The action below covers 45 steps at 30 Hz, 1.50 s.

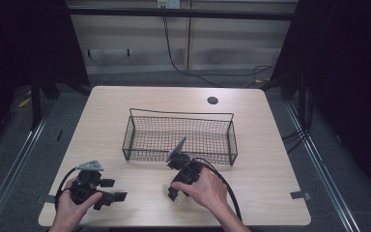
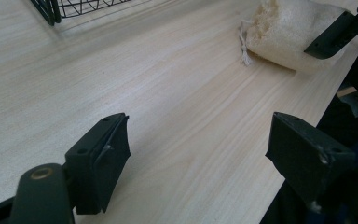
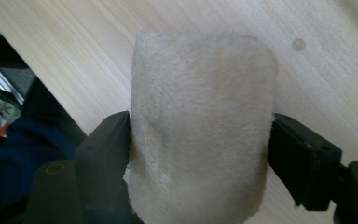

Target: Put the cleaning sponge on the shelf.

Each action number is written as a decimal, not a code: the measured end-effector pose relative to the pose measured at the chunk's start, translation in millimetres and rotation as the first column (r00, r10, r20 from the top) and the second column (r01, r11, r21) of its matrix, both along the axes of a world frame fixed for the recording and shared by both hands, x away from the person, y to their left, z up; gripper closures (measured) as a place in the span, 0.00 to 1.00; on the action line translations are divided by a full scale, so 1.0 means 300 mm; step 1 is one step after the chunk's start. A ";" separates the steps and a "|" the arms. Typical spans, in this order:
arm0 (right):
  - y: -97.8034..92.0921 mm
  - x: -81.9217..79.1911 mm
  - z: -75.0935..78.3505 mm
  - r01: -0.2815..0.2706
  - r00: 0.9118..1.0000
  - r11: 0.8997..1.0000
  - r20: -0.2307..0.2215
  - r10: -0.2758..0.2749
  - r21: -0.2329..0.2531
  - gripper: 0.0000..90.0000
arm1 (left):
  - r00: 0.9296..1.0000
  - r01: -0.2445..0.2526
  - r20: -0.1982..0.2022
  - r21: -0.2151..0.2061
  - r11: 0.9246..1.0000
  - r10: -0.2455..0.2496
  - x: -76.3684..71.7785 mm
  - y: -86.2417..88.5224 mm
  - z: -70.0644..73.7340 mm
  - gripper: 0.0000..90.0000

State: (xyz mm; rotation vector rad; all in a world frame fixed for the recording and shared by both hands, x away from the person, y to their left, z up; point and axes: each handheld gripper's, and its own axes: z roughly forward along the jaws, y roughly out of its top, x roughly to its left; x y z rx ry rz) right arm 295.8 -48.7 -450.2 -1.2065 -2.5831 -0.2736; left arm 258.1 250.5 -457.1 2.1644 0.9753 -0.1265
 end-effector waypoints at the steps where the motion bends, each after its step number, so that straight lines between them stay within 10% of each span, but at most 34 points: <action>1: 0.003 0.000 -0.004 -0.004 1.000 1.000 0.004 0.004 -0.011 0.28 | 1.000 -0.003 0.000 0.000 1.000 0.003 -0.001 -0.001 0.000 0.23; 31: -0.043 0.007 0.055 -0.058 0.996 0.997 -0.060 0.061 0.058 0.29 | 1.000 -0.004 0.003 -0.001 1.000 0.004 0.000 -0.001 0.000 0.23; 45: -0.059 0.019 0.143 -0.076 0.997 0.996 -0.017 0.077 0.050 0.29 | 1.000 -0.010 -0.001 -0.005 1.000 0.010 -0.001 -0.003 -0.001 0.23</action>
